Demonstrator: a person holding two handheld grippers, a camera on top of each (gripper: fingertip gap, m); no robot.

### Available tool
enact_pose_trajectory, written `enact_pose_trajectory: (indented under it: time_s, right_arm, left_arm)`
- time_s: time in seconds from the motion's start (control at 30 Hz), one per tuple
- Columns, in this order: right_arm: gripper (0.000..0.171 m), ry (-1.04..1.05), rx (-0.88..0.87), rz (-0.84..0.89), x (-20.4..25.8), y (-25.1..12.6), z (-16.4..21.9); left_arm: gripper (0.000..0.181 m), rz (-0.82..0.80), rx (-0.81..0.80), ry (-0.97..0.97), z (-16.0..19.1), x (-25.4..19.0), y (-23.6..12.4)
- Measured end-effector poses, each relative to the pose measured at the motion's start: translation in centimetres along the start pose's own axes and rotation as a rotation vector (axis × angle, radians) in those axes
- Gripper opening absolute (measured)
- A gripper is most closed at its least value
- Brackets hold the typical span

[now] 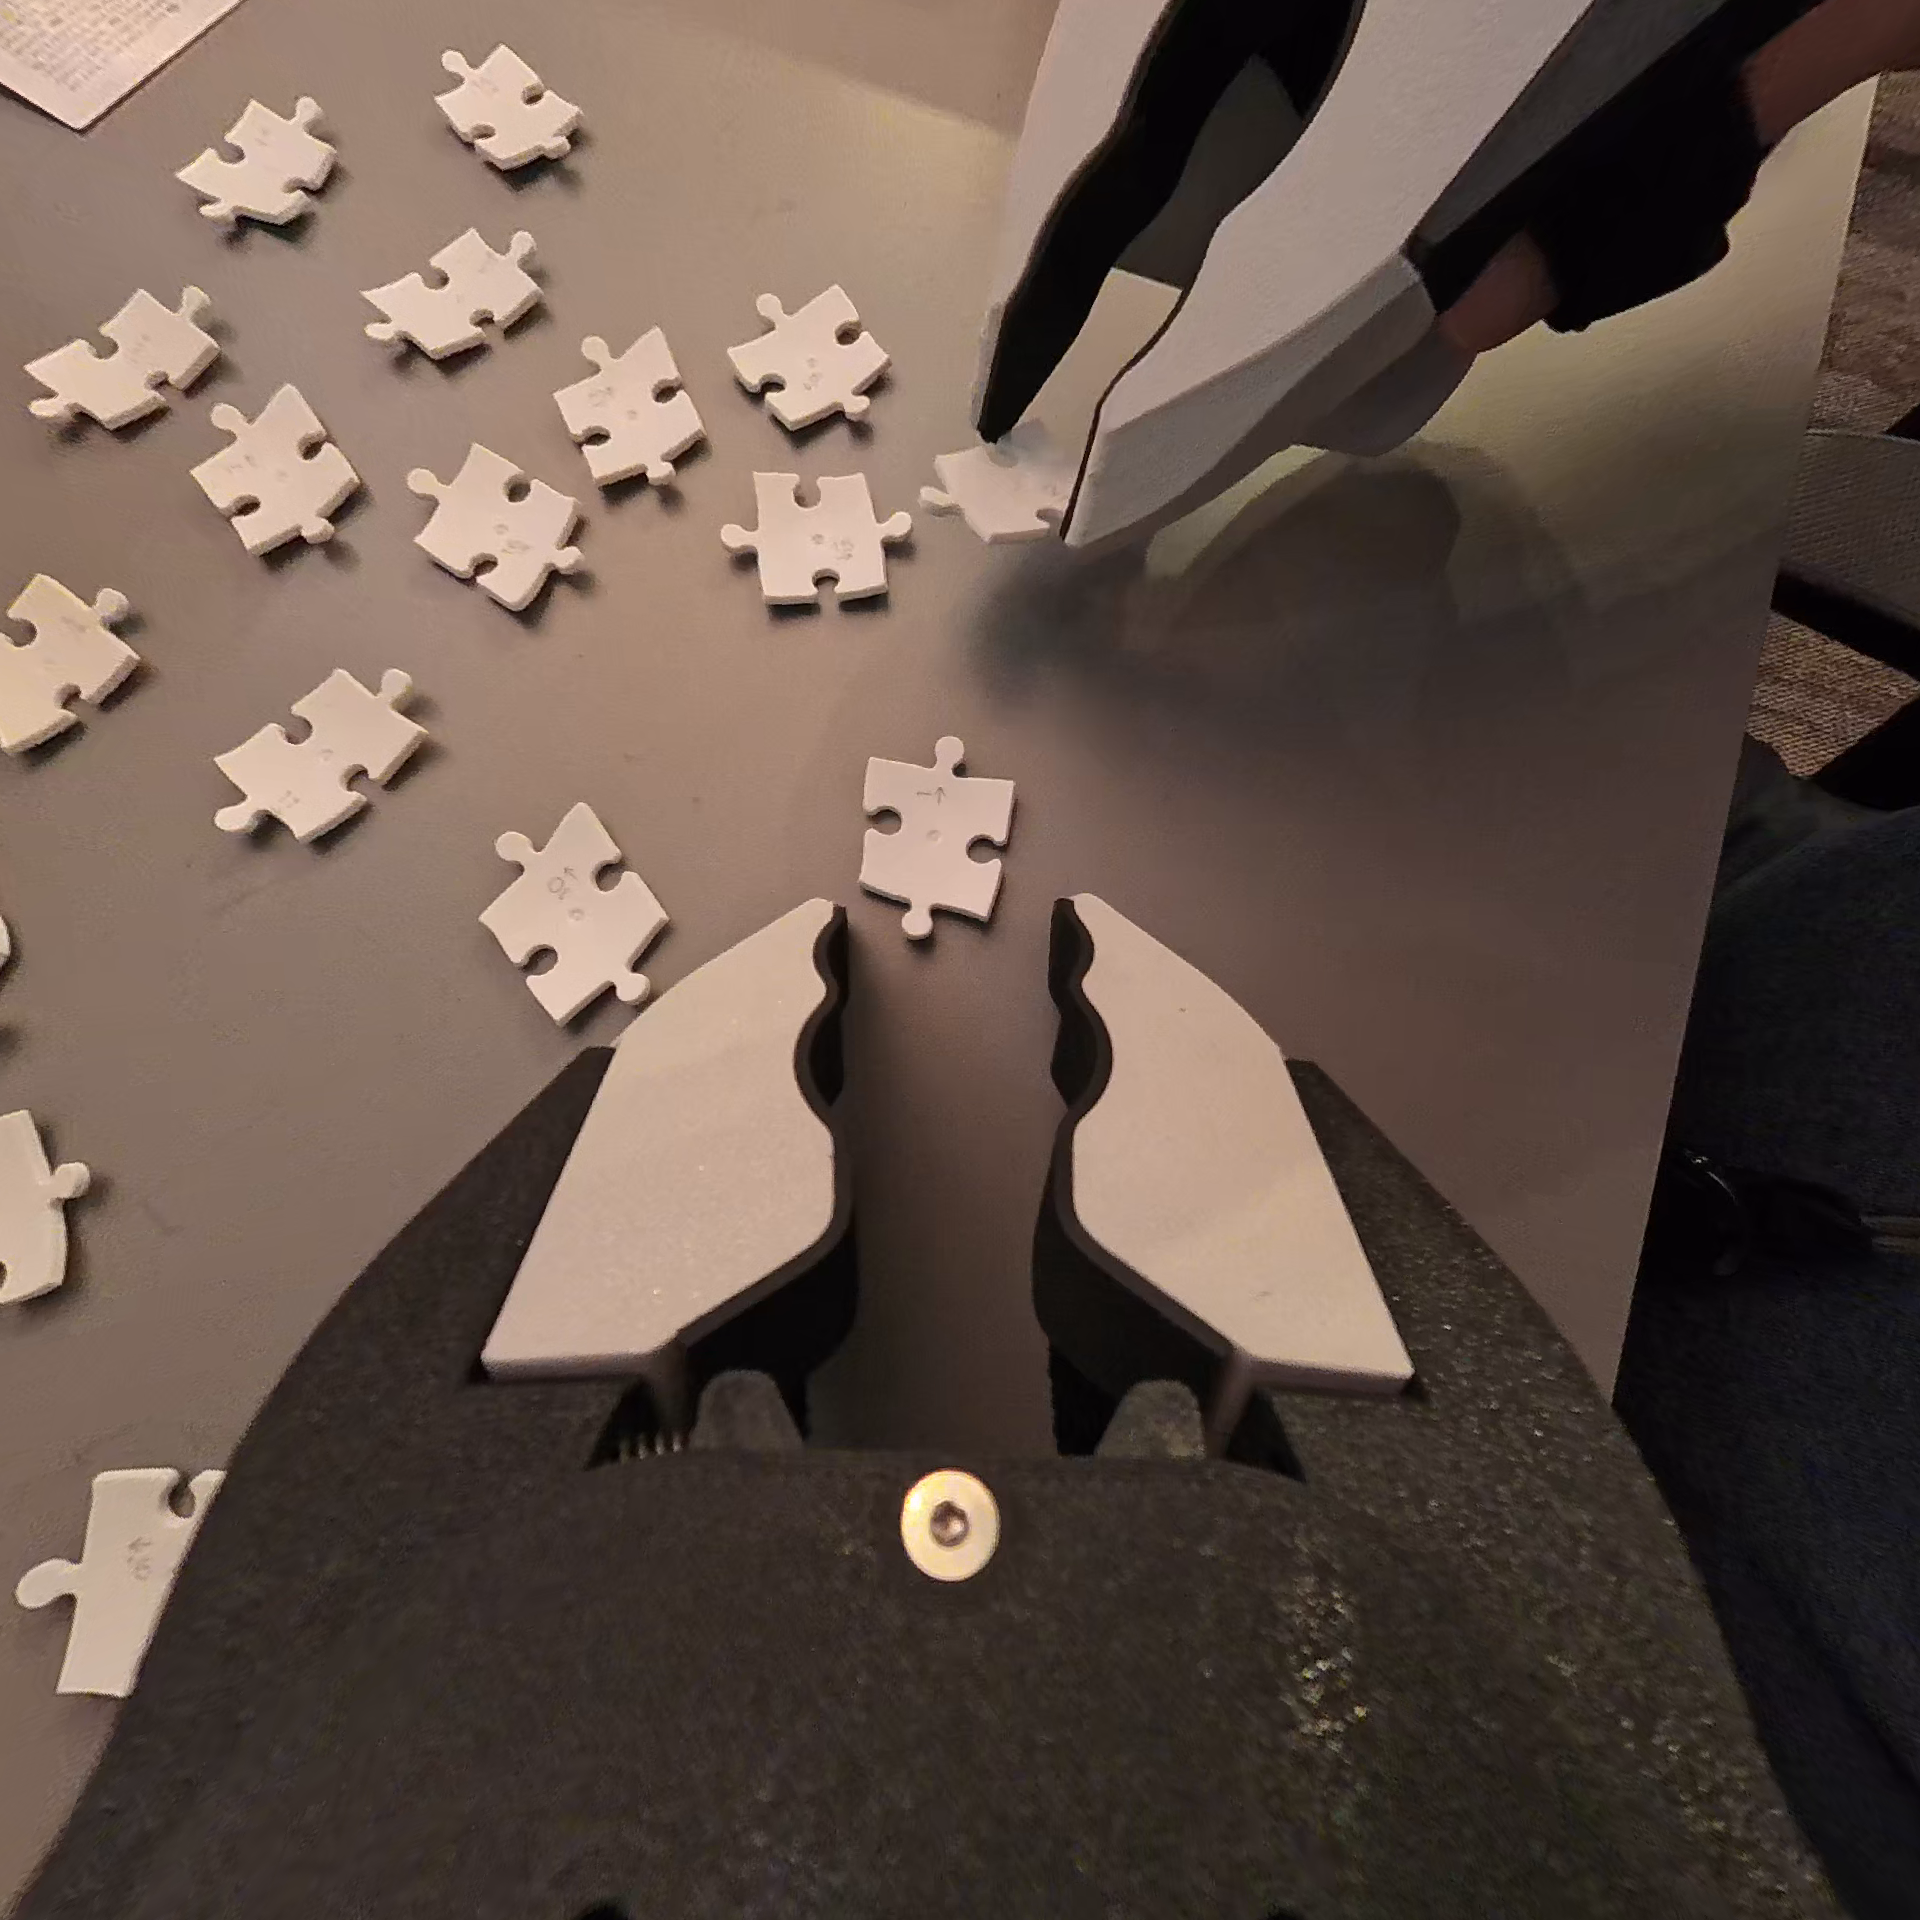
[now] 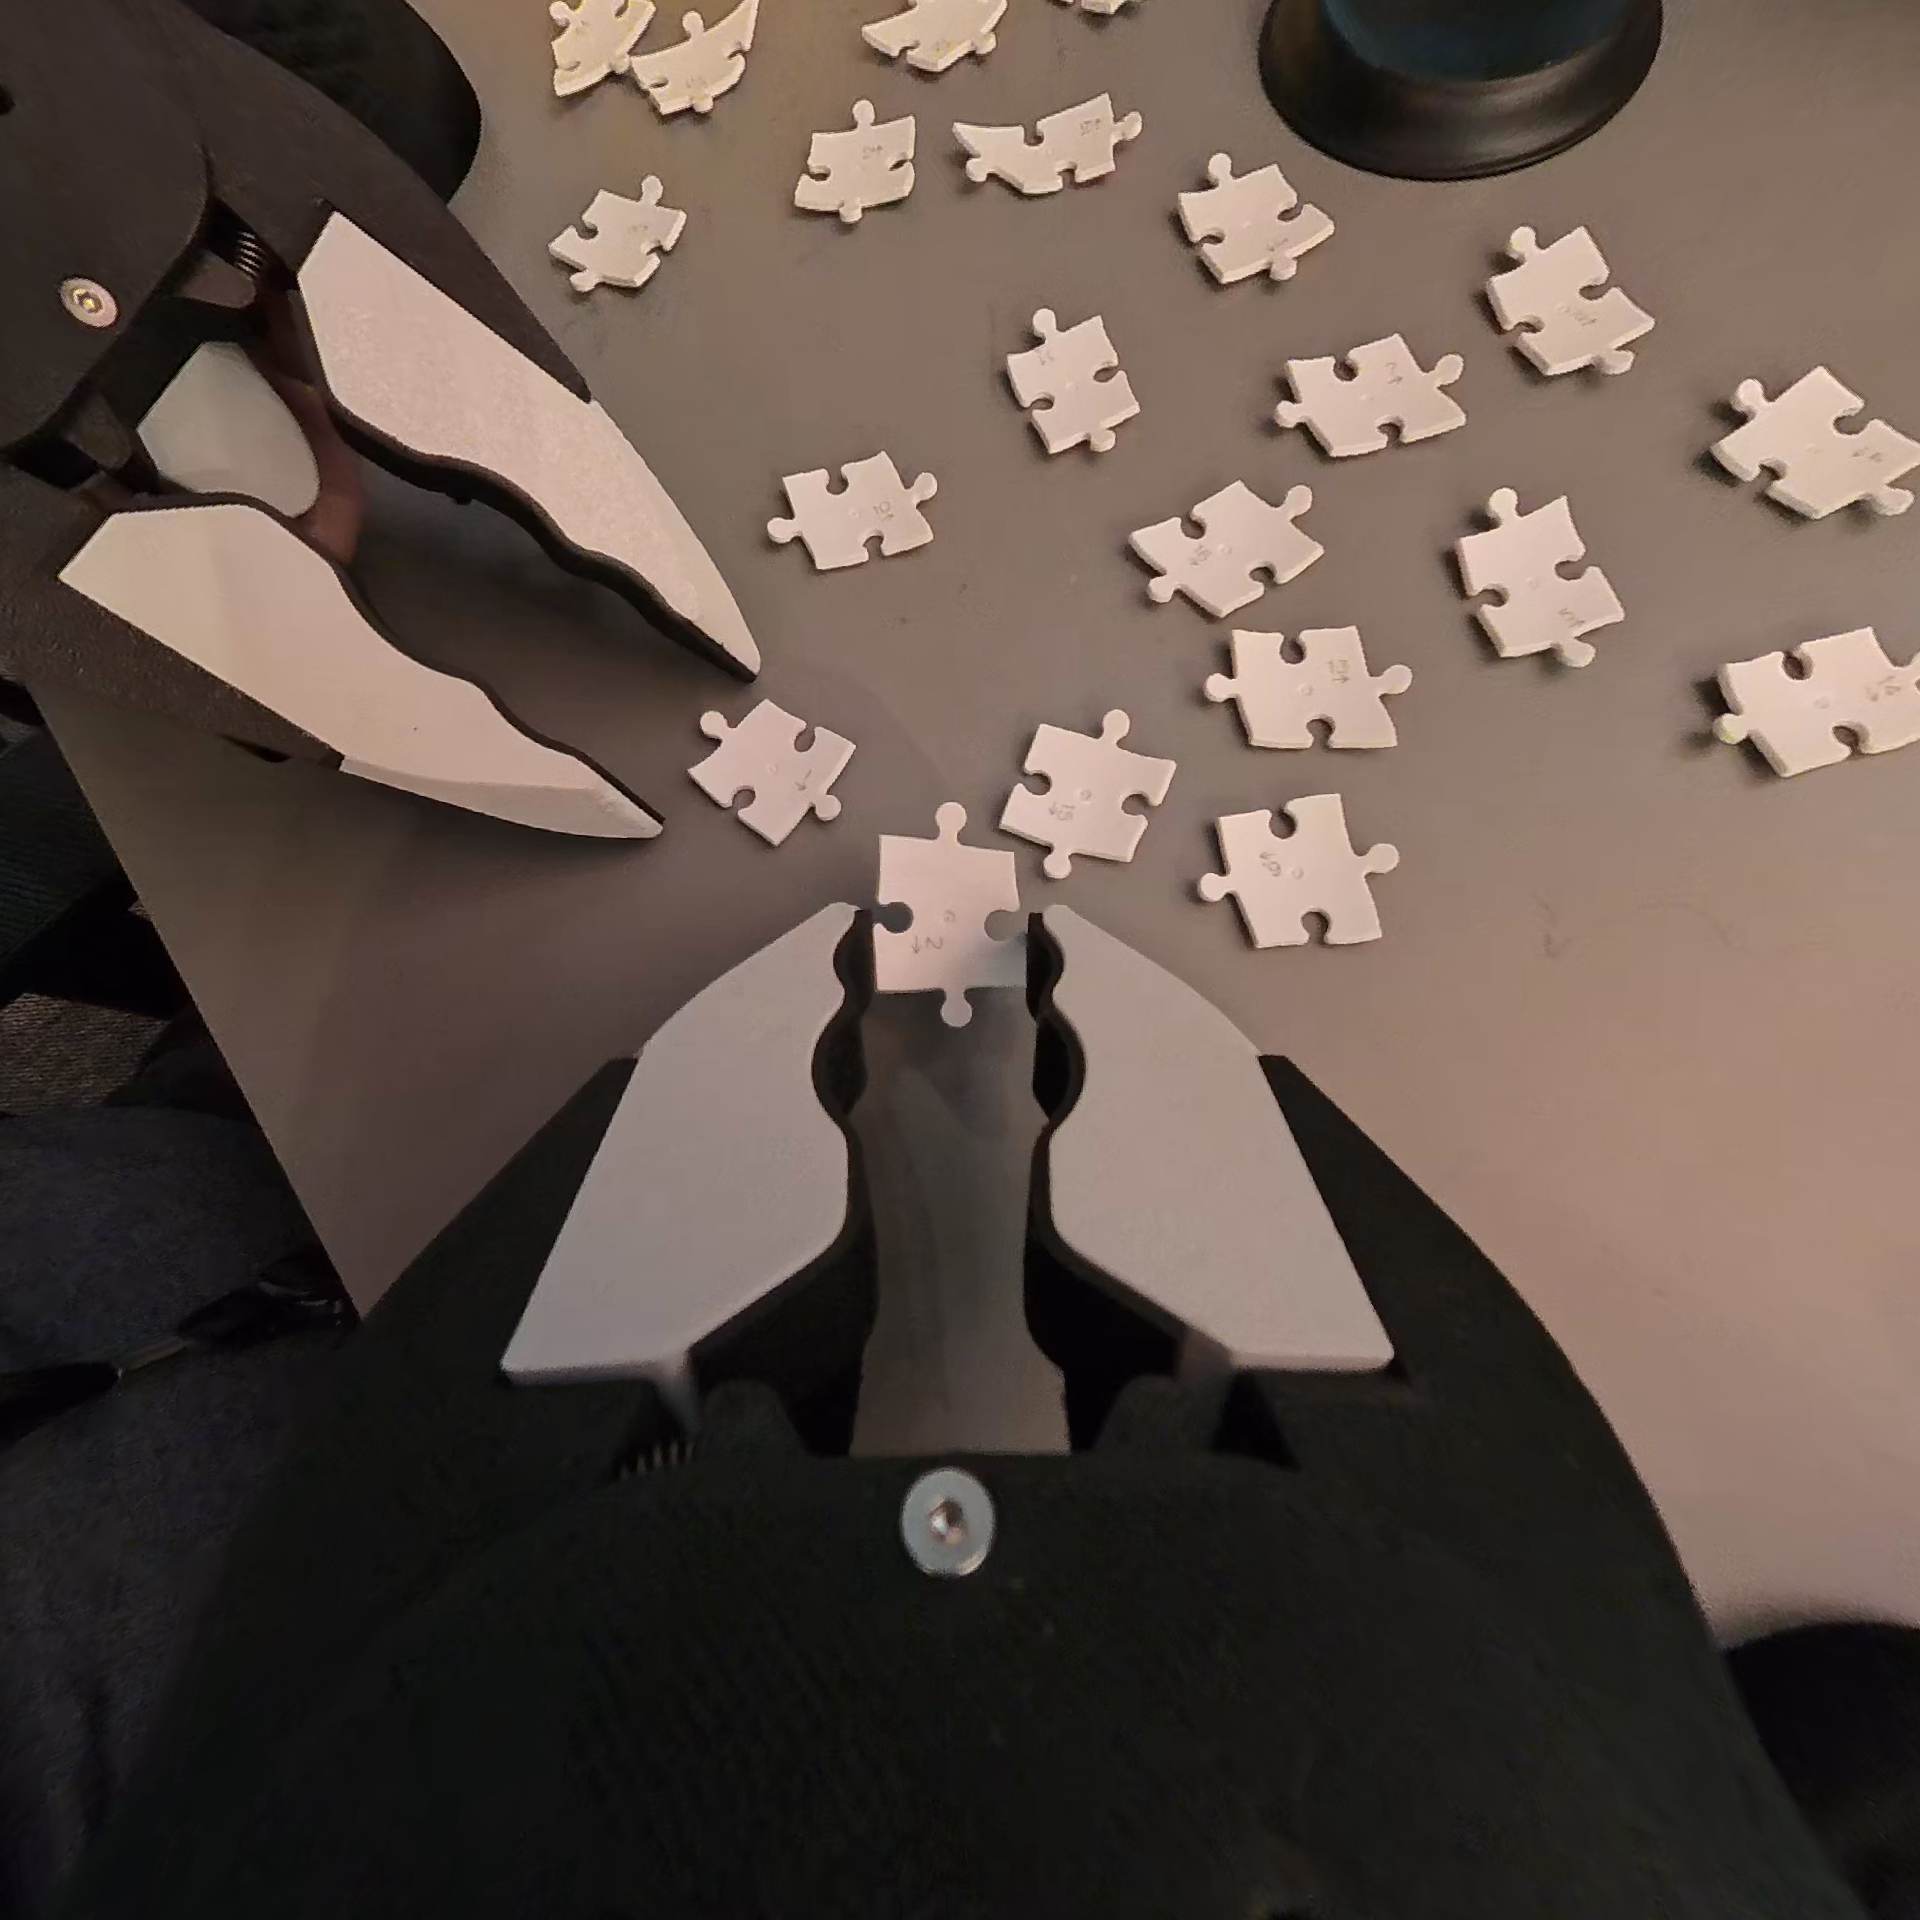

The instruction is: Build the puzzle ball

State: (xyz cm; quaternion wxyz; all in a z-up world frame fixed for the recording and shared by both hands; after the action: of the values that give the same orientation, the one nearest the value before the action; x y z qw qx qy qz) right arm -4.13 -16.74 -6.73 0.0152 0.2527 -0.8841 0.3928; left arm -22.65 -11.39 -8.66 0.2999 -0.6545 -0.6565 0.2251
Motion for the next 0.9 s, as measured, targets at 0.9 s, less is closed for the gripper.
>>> enact_pose_trajectory:
  time_s: [0.9]
  right_arm:
    - [0.029, 0.121, 0.054, 0.198, 3.6, 3.2, -1.5]
  left_arm:
    - [0.036, -0.1, -0.004, -0.041, 0.3, -0.2, -0.5]
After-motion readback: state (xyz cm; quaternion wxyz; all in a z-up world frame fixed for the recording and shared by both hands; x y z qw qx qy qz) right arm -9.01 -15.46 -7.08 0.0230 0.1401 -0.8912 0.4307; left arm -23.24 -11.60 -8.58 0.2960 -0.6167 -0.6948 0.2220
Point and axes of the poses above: each gripper's, where its closed fingertips meet, y out along the fingers, z out of its underside, x = y × z across the jaws, the point moved 10 cm from there along -y, back along the fingers, and after that the axes turned 8 degrees about y, right-handed, at the moved point
